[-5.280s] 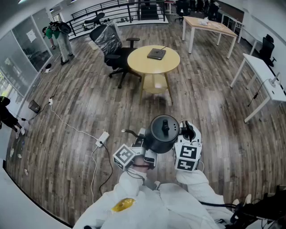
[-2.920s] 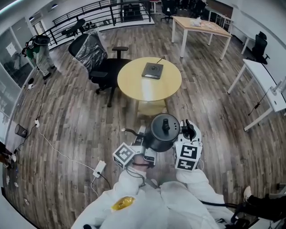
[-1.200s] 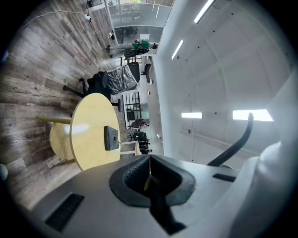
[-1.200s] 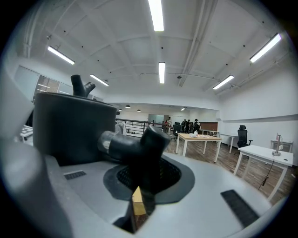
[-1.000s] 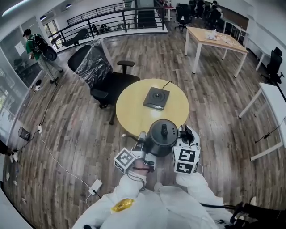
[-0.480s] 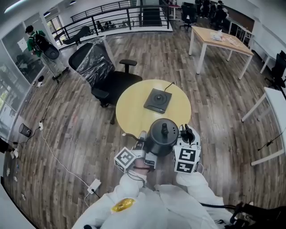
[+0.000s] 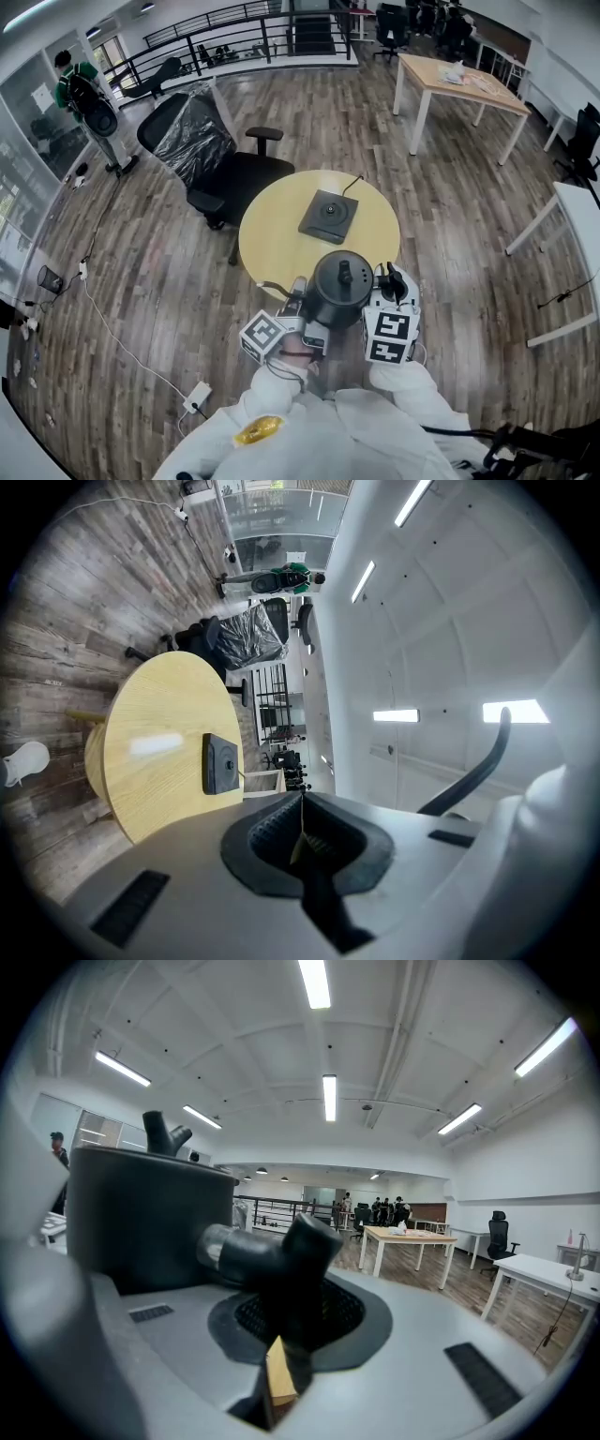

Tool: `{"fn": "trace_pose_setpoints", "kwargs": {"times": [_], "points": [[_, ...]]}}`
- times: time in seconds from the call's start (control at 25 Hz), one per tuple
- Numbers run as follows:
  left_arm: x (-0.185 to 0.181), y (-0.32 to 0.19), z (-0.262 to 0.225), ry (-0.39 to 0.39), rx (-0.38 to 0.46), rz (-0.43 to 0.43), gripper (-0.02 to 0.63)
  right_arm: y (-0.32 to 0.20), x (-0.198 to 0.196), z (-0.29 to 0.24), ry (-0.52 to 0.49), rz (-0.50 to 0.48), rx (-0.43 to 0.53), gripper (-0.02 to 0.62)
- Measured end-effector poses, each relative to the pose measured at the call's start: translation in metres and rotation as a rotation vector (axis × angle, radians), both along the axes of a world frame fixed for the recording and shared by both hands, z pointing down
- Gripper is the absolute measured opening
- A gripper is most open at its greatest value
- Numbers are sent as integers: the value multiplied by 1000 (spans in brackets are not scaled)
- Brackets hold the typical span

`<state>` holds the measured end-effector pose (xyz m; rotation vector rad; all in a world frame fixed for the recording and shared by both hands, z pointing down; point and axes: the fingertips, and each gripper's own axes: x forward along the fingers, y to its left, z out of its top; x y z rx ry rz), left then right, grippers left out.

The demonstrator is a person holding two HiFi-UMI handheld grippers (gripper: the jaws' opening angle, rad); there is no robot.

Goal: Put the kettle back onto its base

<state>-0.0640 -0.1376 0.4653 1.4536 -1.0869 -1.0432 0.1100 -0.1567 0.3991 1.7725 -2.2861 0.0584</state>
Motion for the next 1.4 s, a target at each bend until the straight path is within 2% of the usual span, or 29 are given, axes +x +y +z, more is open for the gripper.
{"fn": "trace_pose_setpoints", "kwargs": {"times": [0.56, 1.4], "points": [[-25, -74, 8, 17, -12, 22, -5, -72, -24, 8, 28, 22, -17, 52], [-102, -217, -6, 25, 27, 52, -5, -205, -101, -8, 33, 57, 24, 52]]}}
